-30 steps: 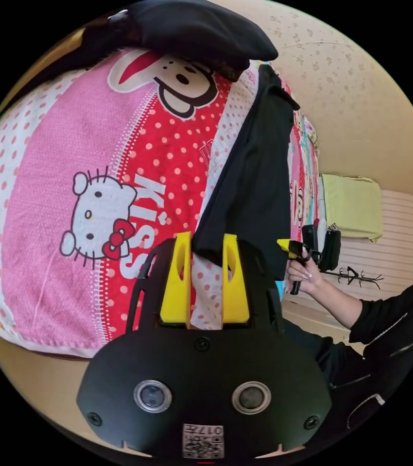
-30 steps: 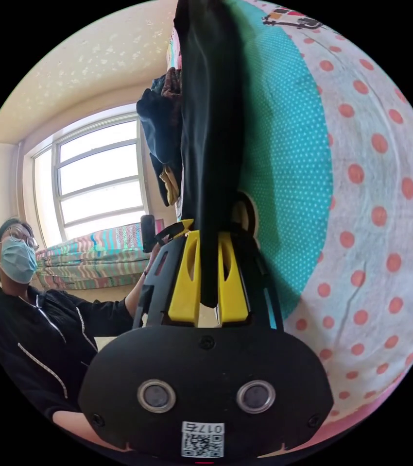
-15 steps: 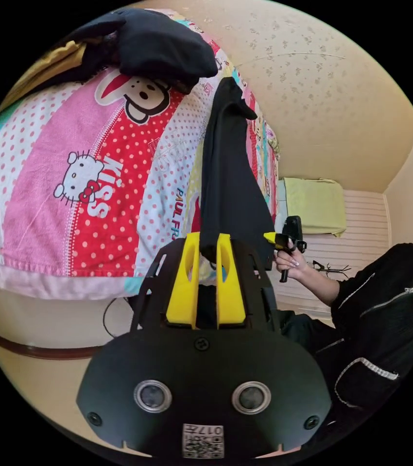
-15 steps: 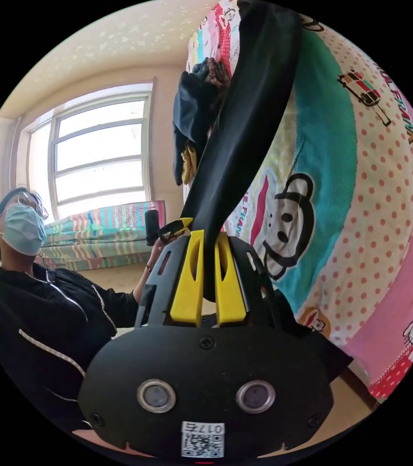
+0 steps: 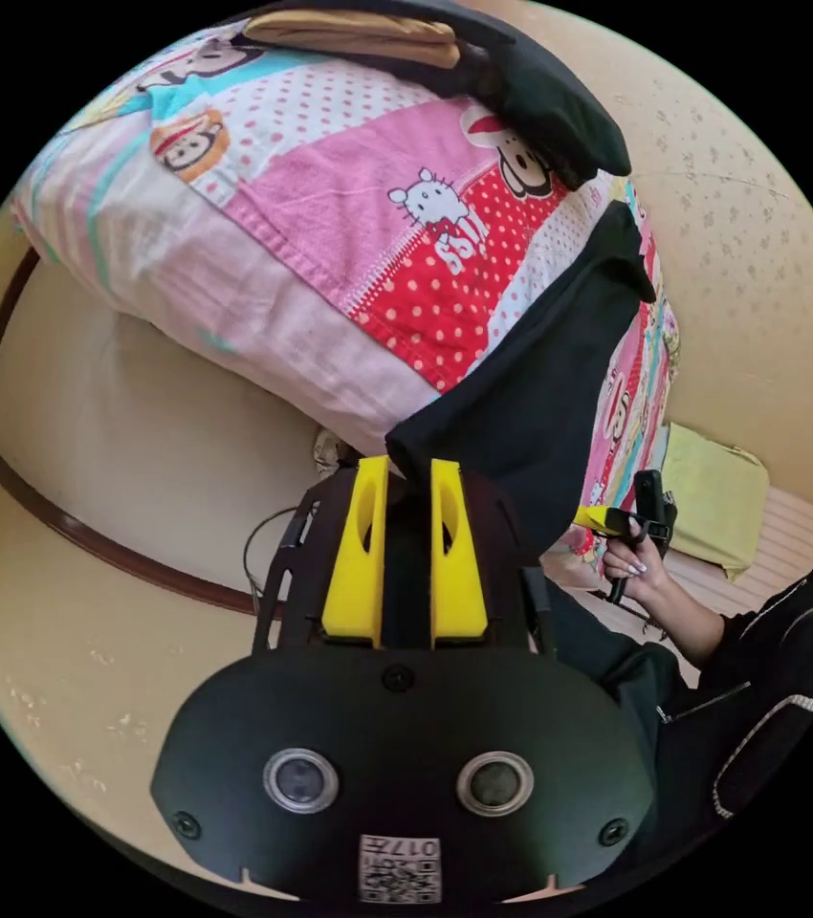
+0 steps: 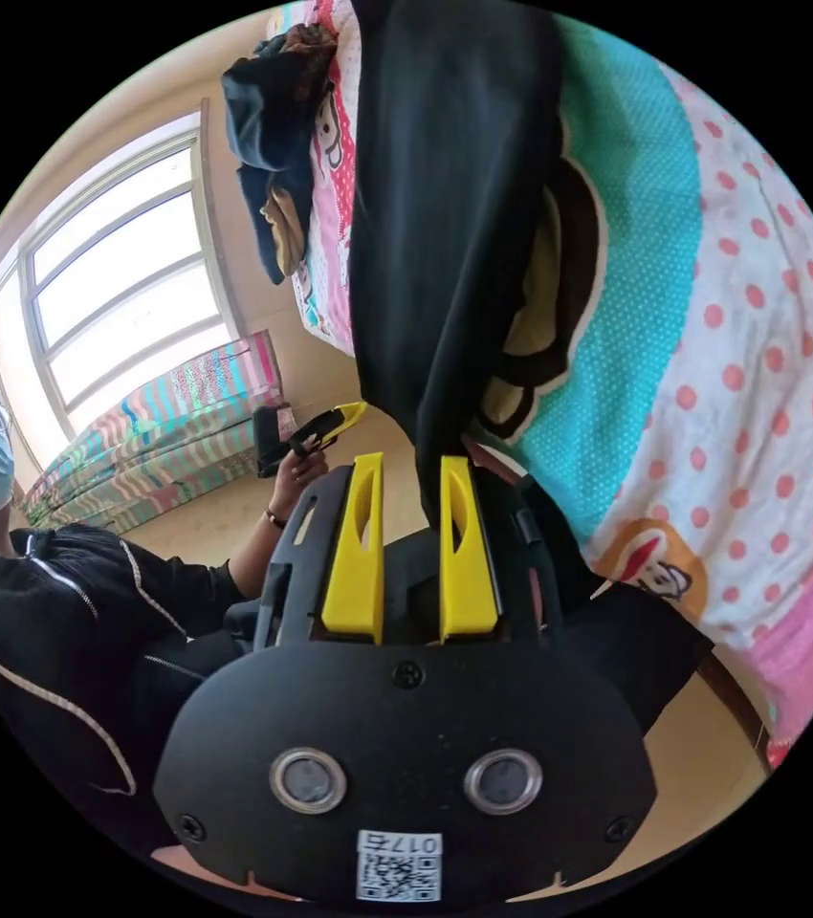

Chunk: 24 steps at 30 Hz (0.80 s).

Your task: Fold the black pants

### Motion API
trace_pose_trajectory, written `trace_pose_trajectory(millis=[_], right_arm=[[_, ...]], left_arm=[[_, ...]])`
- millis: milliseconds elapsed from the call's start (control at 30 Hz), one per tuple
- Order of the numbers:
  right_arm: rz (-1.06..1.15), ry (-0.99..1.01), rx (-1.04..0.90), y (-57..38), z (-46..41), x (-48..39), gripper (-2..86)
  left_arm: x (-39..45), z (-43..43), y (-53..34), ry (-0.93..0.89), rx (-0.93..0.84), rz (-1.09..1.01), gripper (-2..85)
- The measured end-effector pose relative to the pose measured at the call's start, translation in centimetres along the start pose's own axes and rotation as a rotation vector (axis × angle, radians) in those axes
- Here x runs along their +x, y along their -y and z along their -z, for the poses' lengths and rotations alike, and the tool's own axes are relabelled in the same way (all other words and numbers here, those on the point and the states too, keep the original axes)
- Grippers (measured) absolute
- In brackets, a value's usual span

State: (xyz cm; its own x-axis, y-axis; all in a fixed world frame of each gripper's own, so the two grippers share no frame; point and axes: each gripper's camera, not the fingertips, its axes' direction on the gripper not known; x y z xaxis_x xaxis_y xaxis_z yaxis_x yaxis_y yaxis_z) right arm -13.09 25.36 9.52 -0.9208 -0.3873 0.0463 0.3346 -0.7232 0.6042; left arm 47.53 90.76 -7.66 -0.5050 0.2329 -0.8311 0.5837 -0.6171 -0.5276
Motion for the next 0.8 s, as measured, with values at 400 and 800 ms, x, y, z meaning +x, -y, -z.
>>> trace_pose_trajectory(millis=[400,800], right_arm=[[0.113,-0.119,0.359,10.1,22.4,1.2,9.6],[0.003,0.244,1.074,25.6,37.5,6.0,12.1]], left_arm=[[16.9,-0.9,11.8,-0.263,0.276,-0.439,8.1],[31.9,-14.3,24.2,0.023,0.22,-0.666,10.2]])
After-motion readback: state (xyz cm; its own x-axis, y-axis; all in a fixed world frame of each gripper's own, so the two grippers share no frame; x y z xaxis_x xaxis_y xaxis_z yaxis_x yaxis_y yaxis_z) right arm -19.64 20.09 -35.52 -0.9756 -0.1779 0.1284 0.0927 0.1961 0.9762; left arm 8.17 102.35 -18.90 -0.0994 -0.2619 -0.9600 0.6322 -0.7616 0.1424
